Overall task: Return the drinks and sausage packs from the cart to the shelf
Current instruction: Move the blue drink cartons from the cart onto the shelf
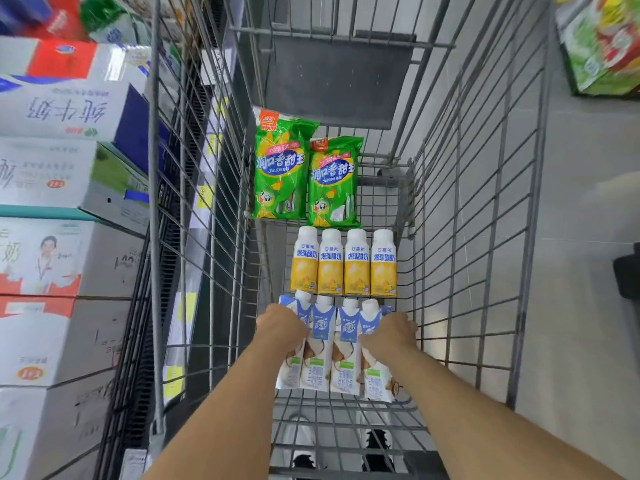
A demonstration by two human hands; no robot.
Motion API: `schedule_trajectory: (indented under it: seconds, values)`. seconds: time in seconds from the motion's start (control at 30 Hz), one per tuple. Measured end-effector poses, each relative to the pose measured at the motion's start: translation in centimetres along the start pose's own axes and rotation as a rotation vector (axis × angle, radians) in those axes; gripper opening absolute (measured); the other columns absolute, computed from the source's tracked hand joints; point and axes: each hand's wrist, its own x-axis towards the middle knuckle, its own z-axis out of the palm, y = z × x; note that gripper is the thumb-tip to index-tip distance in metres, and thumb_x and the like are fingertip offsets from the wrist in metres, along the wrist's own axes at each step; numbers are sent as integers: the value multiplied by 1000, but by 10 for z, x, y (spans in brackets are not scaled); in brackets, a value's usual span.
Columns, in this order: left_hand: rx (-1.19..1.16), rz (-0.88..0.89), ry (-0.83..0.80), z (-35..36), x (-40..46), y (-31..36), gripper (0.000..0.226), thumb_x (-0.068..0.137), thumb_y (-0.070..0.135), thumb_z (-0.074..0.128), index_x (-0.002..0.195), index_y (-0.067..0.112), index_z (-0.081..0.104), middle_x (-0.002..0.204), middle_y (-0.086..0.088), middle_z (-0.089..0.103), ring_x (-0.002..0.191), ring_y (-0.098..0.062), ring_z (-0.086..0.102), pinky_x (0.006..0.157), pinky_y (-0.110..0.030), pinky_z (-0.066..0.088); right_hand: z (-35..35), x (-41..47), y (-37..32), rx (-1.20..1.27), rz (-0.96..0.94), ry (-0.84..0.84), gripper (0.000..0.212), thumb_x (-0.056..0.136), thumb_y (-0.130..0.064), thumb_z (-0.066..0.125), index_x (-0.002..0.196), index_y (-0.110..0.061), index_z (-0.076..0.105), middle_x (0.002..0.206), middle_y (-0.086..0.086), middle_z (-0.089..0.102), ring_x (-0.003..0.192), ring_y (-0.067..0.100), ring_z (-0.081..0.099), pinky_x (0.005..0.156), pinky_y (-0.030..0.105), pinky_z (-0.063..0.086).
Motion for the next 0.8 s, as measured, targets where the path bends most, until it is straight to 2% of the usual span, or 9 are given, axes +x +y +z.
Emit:
schedule_trajectory:
  seconds: [0.13,0.2,0.27,0.3,0.4,0.5,0.6,0.73,0.8]
  values:
    - [-135,31,55,-6,-21,1,53,82,28,74,120,6,44,118,-12,59,104,-28,64,76,-35,54,-15,-27,-7,70,-115,-14,60,83,-13,77,128,-2,40,120,11,51,103,27,57,68,27,40]
    - [-241,77,53,-17,-37,-1,48,81,29,76,114,8,48,112,-9,62,100,-28,66,75,-34,54,-38,-45,-16,135,-210,-20,48,86,-13,74,118,-7,39,113,8,50,94,23,54,61,24,39]
    - [-437,144,32,-36,-57,-3,40,79,27,78,108,8,56,105,-10,70,92,-27,70,80,-39,58,-70,-67,-28,180,-303,-42,44,85,-16,75,111,-10,40,118,10,54,99,24,57,71,27,46]
    - [-534,172,19,-49,-74,-4,36,80,23,78,106,8,58,100,-11,72,87,-27,71,79,-40,59,-89,-79,-36,207,-339,-47,46,84,-17,77,114,-9,43,119,10,56,101,24,57,79,30,48]
    - [-728,260,13,-98,-135,-8,29,82,14,77,104,5,60,90,-12,74,69,-24,68,73,-43,58,-146,-129,-62,260,-445,-85,54,81,-19,80,121,-6,46,114,7,57,101,21,57,87,35,50]
    - [-860,395,45,-151,-210,-19,31,81,11,78,106,3,63,88,-10,73,72,-23,67,84,-49,57,-190,-189,-85,244,-589,-131,53,80,-18,81,118,-5,48,115,11,61,102,25,62,87,38,53]
    - [-978,492,129,-197,-297,-45,25,84,5,74,106,-1,63,87,-13,69,71,-24,64,70,-37,57,-216,-262,-109,220,-771,-202,47,81,-12,79,119,-5,51,113,9,64,88,15,61,71,28,50]
    - [-1055,528,327,-232,-405,-102,22,83,5,75,102,3,65,90,-11,69,71,-22,64,68,-38,54,-221,-367,-140,162,-995,-324,43,80,-12,80,115,-10,56,104,0,67,92,18,64,86,41,53]
    - [-1107,515,417,-243,-449,-139,28,83,2,75,107,2,62,98,-15,68,75,-23,65,66,-36,57,-215,-418,-149,133,-1093,-407,39,83,-15,77,115,-13,55,106,0,68,92,16,65,80,36,54]
